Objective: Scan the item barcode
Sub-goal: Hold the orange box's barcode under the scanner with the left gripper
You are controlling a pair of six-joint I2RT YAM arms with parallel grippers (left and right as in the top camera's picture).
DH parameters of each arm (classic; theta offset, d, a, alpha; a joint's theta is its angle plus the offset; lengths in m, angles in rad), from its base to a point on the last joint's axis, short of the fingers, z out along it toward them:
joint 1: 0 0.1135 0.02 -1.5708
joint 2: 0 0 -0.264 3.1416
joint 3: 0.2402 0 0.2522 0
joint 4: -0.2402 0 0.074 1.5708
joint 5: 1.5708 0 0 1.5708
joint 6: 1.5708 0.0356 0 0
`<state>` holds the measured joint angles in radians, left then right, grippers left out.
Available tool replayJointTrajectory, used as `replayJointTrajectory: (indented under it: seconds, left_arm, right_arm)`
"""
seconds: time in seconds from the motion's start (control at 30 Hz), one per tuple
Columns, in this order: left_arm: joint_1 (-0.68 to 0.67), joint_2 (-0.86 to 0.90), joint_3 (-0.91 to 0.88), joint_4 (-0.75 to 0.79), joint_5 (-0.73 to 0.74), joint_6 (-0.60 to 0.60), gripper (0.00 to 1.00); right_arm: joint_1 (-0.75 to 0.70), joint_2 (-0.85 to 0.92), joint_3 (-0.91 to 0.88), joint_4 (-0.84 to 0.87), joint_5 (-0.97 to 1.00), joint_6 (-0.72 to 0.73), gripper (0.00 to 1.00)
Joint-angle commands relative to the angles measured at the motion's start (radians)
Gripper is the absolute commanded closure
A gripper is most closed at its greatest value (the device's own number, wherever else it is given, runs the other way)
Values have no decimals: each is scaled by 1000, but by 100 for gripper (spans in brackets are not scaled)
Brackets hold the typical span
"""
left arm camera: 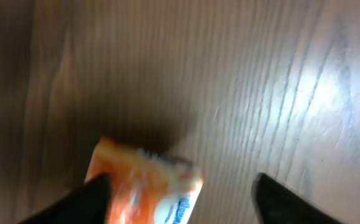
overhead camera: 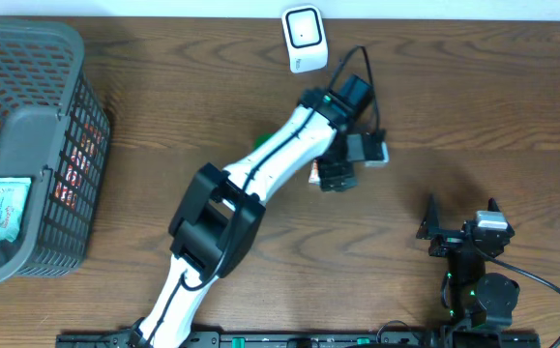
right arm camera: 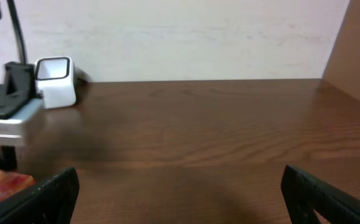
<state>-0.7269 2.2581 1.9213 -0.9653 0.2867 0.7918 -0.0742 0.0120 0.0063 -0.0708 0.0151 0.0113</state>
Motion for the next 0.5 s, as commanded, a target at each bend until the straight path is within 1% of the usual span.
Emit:
replayJointTrajectory:
  seconds: [0.0, 0.1, 0.17, 0.27, 0.33, 0.37, 0.47]
  left_arm:
    - [-21, 5, -1, 24, 6, -147, 49]
    - [-27, 5, -1, 53, 9, -213, 59]
    - [-27, 6, -3, 73, 9, -256, 70]
    - [-25, 11, -3, 104, 9, -322, 72]
    - [-25, 14, -3, 128, 9, -392, 78]
    - [-25, 17, -3, 136, 9, -417, 79]
    - [-25, 31, -3, 140, 8, -454, 81]
  right_arm:
    - [4, -6, -1, -4, 2, 3, 1]
    - [4, -6, -1, -4, 2, 3, 1]
    - [4, -6, -1, -4, 2, 3, 1]
    - [4, -6, -1, -4, 2, 3, 1]
    - [4, -6, -1, -4, 2, 3, 1]
    - [4, -6, -1, -4, 2, 3, 1]
    - [4, -6, -1, -4, 2, 3, 1]
